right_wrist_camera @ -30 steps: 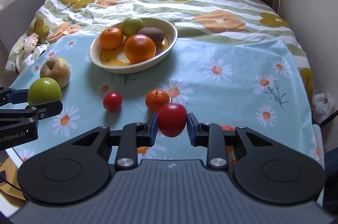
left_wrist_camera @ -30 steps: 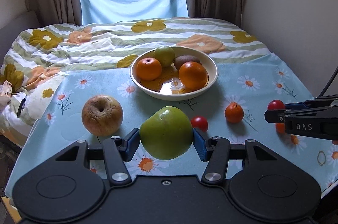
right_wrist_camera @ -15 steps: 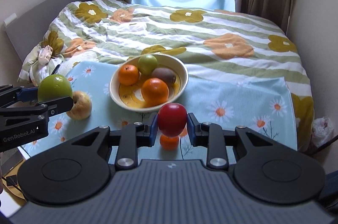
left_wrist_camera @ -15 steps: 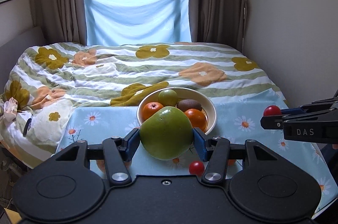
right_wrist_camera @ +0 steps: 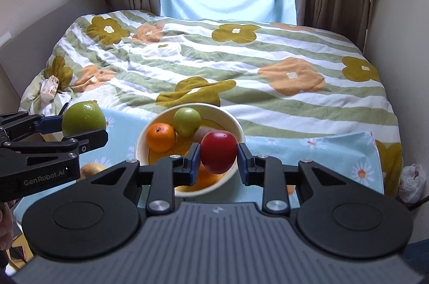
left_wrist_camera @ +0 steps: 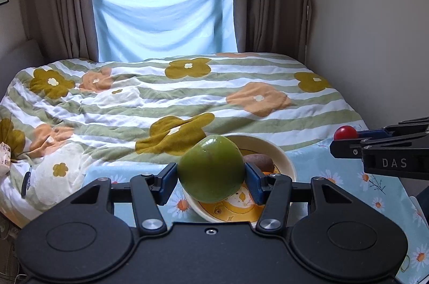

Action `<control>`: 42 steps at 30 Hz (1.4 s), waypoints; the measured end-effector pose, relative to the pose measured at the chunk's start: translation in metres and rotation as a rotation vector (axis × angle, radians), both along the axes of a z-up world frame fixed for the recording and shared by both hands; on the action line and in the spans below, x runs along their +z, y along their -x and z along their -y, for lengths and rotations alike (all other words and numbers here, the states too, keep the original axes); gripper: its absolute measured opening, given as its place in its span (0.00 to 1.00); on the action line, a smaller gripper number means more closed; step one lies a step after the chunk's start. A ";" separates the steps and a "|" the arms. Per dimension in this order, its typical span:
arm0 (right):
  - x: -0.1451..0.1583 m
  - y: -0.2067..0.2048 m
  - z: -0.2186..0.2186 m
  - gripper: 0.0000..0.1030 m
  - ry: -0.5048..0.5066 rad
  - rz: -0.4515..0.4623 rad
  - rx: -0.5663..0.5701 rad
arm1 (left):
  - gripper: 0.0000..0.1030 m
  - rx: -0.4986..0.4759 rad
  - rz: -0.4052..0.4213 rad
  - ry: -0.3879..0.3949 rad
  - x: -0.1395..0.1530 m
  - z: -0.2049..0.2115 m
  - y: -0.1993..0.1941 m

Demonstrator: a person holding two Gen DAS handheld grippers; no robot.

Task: Organize fruits
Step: 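Carry the green apple into the white bowl and release it while the right tool carries the tomato, then lower the red tomato into the white bowl and open the right tool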

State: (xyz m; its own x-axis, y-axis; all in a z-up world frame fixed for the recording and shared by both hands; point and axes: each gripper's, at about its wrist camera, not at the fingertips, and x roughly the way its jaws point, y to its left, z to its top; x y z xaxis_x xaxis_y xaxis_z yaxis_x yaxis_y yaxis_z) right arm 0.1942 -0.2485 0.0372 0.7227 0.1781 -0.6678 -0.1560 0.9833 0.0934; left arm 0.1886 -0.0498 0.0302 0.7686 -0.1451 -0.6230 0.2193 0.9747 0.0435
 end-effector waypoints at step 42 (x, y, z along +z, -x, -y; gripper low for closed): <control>-0.086 -0.136 -0.026 0.43 -0.016 -0.180 -0.091 | 0.83 -0.127 -0.151 -0.055 -0.092 -0.001 -0.149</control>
